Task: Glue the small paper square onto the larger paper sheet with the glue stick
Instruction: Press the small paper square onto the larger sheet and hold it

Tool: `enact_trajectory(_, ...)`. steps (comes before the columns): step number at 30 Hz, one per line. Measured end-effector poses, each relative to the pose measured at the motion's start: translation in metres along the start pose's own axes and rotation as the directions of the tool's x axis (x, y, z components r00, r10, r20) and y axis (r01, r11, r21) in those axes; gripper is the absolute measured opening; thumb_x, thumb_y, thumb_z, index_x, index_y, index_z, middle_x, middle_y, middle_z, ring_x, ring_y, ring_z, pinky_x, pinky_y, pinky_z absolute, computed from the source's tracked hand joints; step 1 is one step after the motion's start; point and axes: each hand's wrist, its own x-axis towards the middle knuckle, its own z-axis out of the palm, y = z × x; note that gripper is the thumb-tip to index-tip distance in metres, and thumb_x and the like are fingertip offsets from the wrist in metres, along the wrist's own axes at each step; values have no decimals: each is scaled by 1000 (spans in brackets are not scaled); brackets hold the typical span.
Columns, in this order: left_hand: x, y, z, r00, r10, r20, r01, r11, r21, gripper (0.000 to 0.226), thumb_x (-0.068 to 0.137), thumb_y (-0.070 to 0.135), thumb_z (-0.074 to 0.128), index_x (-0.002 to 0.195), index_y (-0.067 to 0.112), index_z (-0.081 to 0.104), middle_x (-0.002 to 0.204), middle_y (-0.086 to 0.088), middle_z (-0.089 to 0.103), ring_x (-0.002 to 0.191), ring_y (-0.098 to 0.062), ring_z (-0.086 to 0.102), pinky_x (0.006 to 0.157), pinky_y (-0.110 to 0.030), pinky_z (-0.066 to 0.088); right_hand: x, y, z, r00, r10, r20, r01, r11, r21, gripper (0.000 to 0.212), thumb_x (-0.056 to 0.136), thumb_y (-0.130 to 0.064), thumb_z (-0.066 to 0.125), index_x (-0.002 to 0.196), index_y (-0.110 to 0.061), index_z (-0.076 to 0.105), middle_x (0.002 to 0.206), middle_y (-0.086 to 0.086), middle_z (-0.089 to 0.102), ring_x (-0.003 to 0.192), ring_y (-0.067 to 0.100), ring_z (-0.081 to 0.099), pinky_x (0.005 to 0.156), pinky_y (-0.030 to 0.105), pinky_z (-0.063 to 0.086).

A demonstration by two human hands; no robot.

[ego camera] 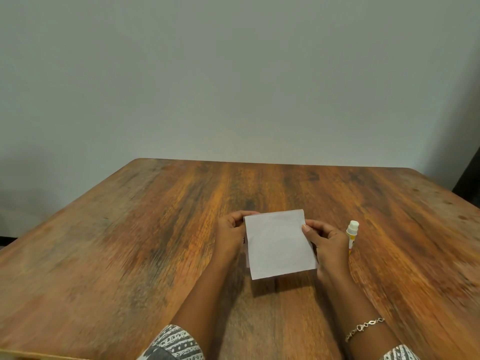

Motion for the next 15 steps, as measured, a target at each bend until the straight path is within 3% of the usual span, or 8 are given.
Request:
enact_trajectory(7, -3, 1, 2, 1000, -8, 12, 9, 999, -49, 17, 87, 1, 55, 82, 13, 66, 85, -1, 69, 64, -2, 66, 49, -16, 49, -1, -2, 0, 1000, 22, -1, -22, 1000, 1, 9, 85, -9, 60, 81, -17, 62, 87, 2, 64, 78, 21, 63, 56, 29, 48)
enact_trajectory(11, -3, 1, 4, 998, -62, -1, 61, 990, -128, 16, 89, 3, 53, 87, 11, 66, 87, -4, 70, 71, -9, 67, 53, -20, 50, -1, -3, -1, 999, 41, -11, -41, 999, 13, 12, 84, -8, 60, 78, -18, 62, 86, 3, 64, 77, 22, 62, 57, 32, 48)
enact_trajectory(15, -2, -3, 4, 996, -85, -21, 81, 986, -147, 18, 92, 5, 50, 88, 15, 65, 95, -8, 67, 85, -19, 63, 66, -29, 48, 0, -3, -1, 998, 54, -25, -54, 998, 39, 13, 84, -6, 60, 77, -17, 62, 85, 3, 64, 76, 23, 62, 57, 32, 48)
